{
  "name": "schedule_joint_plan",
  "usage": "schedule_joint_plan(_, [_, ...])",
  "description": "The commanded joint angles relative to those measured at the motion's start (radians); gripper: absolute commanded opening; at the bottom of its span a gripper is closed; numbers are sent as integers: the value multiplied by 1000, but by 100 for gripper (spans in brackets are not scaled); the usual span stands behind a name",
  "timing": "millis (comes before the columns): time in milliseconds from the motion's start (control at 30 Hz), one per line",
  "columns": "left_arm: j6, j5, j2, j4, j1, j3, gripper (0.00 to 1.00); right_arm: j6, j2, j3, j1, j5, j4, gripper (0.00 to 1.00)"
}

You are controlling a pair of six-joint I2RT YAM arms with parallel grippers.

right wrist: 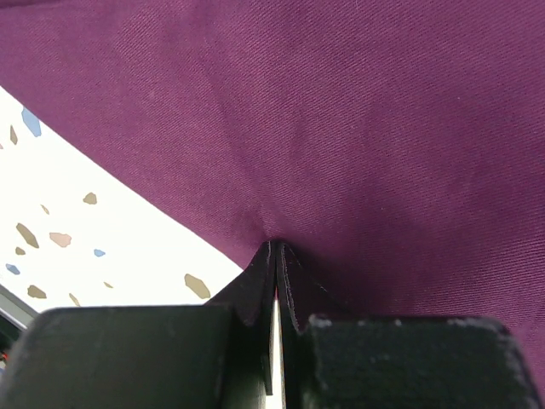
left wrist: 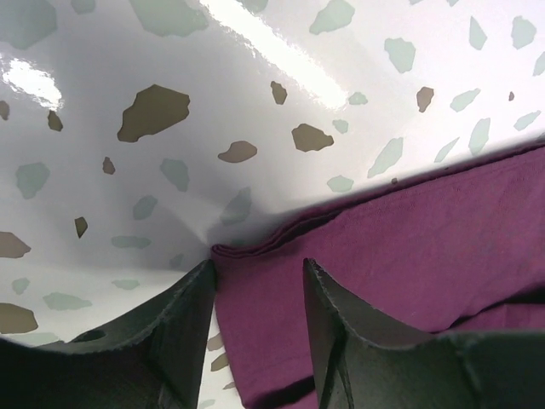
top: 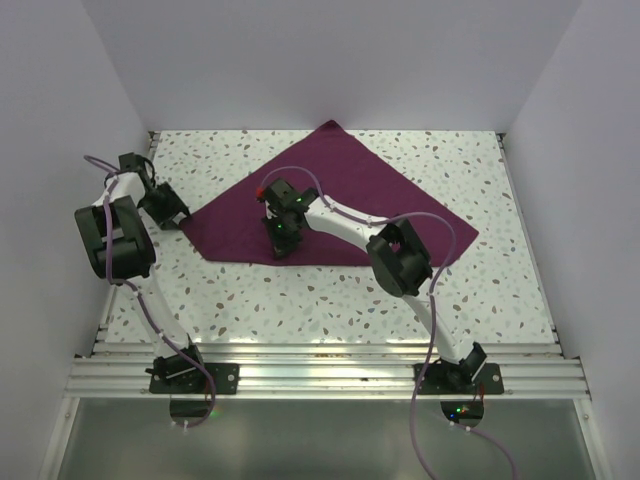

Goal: Prepare the surgical pack

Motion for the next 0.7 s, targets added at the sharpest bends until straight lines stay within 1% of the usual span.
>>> schedule_joint_plan(0, [23, 23, 27, 17, 9, 17, 49, 1, 34, -14, 10, 19, -7, 0])
schedule_joint_plan(67, [24, 25, 32, 21, 8, 10, 43, 6, 37, -8, 10, 18, -9, 0])
schedule_joint_plan(133, [29, 23, 42, 26, 9, 12, 40, 6, 38, -6, 10, 19, -9, 0])
schedule_joint_plan(167, [33, 23, 47, 24, 8, 15, 30, 6, 41, -6, 10, 16, -7, 1])
schedule_joint_plan(200, [37, 23, 53, 21, 9, 21, 24, 6, 41, -3, 10, 16, -12, 1])
schedule_joint_plan(233, [38, 26, 53, 21, 8, 23, 14, 5, 43, 0, 10, 19, -16, 1])
schedule_joint_plan(333, [41, 38, 32, 26, 8, 21, 2, 5, 40, 1, 10, 19, -21, 1])
schedule_joint_plan(367, [43, 43, 24, 29, 8, 18, 0, 3, 41, 3, 8, 19, -22, 1])
schedule_joint_plan(567, [27, 86, -89, 35, 5, -25, 0, -5, 52, 21, 10, 16, -38, 1])
schedule_joint_plan(667, [14, 109, -152, 27, -15, -42, 0, -11, 57, 34, 8, 18, -56, 1])
